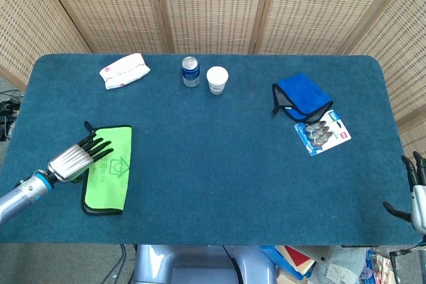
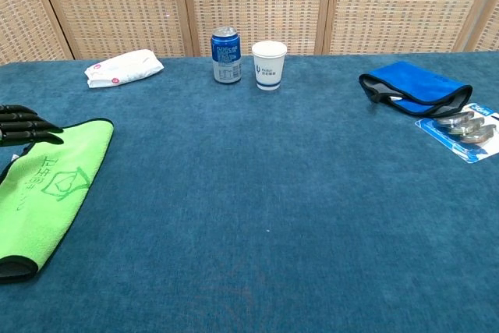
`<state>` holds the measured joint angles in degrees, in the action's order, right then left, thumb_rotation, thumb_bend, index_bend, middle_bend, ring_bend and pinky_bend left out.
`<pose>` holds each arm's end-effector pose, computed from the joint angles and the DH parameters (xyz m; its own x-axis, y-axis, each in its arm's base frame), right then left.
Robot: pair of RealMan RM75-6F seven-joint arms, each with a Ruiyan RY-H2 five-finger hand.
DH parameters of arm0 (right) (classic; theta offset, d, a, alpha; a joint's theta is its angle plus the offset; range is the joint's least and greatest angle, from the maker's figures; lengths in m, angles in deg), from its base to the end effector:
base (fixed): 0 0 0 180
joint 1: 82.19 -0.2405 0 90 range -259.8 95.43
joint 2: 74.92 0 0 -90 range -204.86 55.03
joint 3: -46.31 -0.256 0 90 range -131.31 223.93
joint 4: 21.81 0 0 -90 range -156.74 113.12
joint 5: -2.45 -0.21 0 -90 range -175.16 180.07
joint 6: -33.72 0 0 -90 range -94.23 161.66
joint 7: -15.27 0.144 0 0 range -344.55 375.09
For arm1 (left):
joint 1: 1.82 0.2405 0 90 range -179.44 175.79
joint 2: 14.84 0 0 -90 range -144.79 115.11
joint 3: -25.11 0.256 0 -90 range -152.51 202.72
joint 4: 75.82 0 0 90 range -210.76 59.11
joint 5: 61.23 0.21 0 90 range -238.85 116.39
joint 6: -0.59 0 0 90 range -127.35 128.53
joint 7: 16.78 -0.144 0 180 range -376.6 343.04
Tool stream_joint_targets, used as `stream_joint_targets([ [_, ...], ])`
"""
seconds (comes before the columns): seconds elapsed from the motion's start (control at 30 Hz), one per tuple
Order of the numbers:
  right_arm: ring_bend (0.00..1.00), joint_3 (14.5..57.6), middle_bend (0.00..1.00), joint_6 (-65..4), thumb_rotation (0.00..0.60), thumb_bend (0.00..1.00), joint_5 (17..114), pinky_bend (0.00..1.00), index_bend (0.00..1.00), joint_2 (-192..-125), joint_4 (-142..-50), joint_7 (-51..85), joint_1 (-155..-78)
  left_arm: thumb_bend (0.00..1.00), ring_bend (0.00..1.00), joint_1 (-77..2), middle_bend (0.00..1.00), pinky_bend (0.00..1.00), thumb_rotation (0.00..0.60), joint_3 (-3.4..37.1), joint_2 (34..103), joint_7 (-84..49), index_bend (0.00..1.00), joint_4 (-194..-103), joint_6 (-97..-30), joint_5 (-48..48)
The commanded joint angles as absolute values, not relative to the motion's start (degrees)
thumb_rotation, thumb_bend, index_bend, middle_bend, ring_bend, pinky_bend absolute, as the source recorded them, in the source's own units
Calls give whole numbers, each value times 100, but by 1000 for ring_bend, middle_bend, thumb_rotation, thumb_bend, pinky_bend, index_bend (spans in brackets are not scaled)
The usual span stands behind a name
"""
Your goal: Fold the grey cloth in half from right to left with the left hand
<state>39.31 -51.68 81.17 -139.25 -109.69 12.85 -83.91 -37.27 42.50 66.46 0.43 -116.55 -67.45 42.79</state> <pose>-0.3456 -0.1770 0.1854 0.4872 0.0496 0.8719 -0.8638 0.1744 0.4727 -0.3404 0.3220 0.0825 0.8637 0.1428 0.4833 0.4462 -0.6625 -0.6017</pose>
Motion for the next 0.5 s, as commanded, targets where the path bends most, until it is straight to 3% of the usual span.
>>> stream_joint_targets([
  [0.03,0,3939,0,-5190,600,0,8145,0,51,-13915,-10988,1301,-8382,225,0,-3527,0,0,600,4296,6410,229,1,-11948,-7185,4362],
  [0.1,0,3951,0,-5216,600,0,8176,0,51,-13906,-11007,1312,-8371,226,0,-3401,0,0,600,4382,6282,304,39,-12117,-7424,4454],
  [0.23,0,3969,0,-5241,600,0,8219,0,51,-13894,-11024,1324,-8360,225,0,-3223,0,0,600,4506,6141,384,310,-12373,-7621,4560],
  [0.3,0,3974,0,-5259,600,0,8239,0,51,-13891,-11030,1332,-8354,225,0,-3149,0,0,600,4560,6103,427,391,-12491,-7642,4590],
  [0.5,0,3988,0,-5257,600,0,8261,0,51,-13882,-11031,1365,-8348,225,0,-2889,0,0,600,4641,6134,377,412,-12766,-7581,4555],
])
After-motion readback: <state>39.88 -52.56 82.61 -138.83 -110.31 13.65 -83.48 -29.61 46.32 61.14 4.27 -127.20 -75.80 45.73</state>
